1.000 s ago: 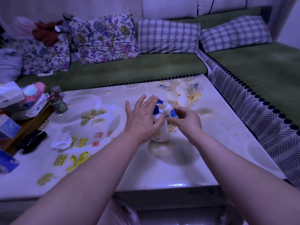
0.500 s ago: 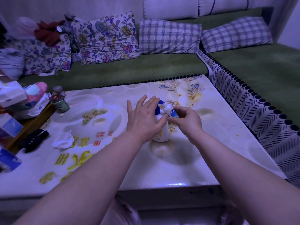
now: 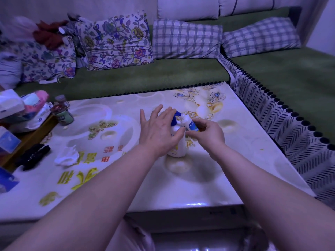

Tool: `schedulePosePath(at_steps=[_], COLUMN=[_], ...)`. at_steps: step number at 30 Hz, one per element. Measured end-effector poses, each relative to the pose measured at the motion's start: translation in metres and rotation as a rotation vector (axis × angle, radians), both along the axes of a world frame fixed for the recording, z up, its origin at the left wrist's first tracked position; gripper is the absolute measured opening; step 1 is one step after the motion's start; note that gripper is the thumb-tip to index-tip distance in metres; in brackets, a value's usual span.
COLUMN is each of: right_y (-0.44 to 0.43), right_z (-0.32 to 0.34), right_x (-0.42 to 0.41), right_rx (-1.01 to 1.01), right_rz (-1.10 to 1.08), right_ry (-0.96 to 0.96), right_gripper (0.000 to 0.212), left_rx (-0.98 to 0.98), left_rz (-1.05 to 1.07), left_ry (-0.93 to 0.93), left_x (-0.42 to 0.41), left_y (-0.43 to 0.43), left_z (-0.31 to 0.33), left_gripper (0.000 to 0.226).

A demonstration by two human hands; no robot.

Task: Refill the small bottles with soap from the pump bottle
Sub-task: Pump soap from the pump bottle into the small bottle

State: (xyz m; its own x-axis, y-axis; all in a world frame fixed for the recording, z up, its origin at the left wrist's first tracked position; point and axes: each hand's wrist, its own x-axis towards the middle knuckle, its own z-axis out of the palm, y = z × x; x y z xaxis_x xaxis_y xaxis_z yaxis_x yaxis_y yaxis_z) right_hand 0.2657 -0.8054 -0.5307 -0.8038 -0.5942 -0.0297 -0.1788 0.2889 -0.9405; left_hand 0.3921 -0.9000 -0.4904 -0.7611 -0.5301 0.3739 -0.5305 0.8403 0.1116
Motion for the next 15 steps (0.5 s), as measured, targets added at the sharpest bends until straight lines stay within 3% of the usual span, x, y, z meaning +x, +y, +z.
schedulePosePath(at_steps=[3, 15], right_y=[0.0004, -0.0002], right_z=[-0.0017, 0.0020], right_x=[0.0001, 0.0011], right_rx=[-0.007, -0.031], right_rz=[0.002, 0.003], right_ry=[-0.007, 0.001], right_gripper=[0.055, 0.041], left_rx=[0.035, 0.039], left_rz=[-0.009, -0.014], left_ry=[0.039, 0.040], left_x=[0.0014, 0.0042], left_y=[0.0010, -0.0003], left_z=[-0.0005, 0.0013], left_gripper=[0.067, 0.062])
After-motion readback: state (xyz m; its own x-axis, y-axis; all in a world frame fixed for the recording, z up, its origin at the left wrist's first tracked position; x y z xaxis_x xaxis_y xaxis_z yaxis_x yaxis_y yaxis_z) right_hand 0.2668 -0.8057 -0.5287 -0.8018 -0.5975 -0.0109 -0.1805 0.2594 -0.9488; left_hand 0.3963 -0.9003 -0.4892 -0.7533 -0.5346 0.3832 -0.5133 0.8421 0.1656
